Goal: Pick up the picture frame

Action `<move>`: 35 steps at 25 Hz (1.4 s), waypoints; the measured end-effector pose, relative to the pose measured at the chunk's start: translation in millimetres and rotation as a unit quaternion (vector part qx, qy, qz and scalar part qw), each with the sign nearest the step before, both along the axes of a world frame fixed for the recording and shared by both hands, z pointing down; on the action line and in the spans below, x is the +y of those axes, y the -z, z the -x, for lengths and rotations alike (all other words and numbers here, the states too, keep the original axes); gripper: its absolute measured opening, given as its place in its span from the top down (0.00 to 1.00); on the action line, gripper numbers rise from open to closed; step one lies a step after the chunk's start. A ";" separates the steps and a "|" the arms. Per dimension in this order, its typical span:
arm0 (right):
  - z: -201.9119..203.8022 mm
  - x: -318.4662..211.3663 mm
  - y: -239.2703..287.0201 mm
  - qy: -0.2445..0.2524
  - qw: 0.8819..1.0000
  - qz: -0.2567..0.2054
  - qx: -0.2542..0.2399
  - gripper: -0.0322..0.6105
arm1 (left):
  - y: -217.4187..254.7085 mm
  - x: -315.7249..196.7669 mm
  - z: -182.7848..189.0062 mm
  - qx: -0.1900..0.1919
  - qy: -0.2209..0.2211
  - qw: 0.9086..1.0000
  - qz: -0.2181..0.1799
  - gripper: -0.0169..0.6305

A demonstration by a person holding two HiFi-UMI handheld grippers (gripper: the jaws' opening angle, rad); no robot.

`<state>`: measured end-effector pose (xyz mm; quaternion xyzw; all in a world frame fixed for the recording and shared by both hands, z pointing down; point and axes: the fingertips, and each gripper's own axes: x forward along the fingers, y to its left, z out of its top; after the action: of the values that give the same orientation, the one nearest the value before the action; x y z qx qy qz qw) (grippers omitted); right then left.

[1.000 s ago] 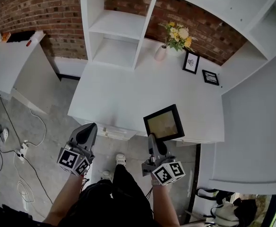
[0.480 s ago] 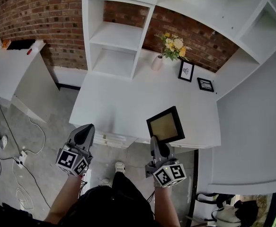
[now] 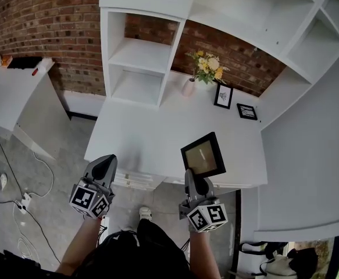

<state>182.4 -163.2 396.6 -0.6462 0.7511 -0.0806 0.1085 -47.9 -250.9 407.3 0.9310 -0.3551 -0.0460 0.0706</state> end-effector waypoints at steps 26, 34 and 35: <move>-1.2 10.9 38.5 -0.022 0.998 -0.044 0.027 0.88 | 24.9 4.4 0.6 0.012 -0.003 1.000 -0.028 0.97; 8.1 25.5 39.8 -0.028 0.998 -0.044 0.028 0.88 | 29.6 17.7 9.5 0.011 -0.007 0.999 -0.031 0.97; 8.9 27.0 39.6 -0.028 0.998 -0.044 0.028 0.88 | 29.7 19.2 10.4 0.012 -0.007 0.999 -0.031 0.97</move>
<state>173.5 -136.2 357.1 -0.6636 0.7382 -0.0262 0.1184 -58.3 -231.8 377.6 0.9346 -0.3463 -0.0675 0.0464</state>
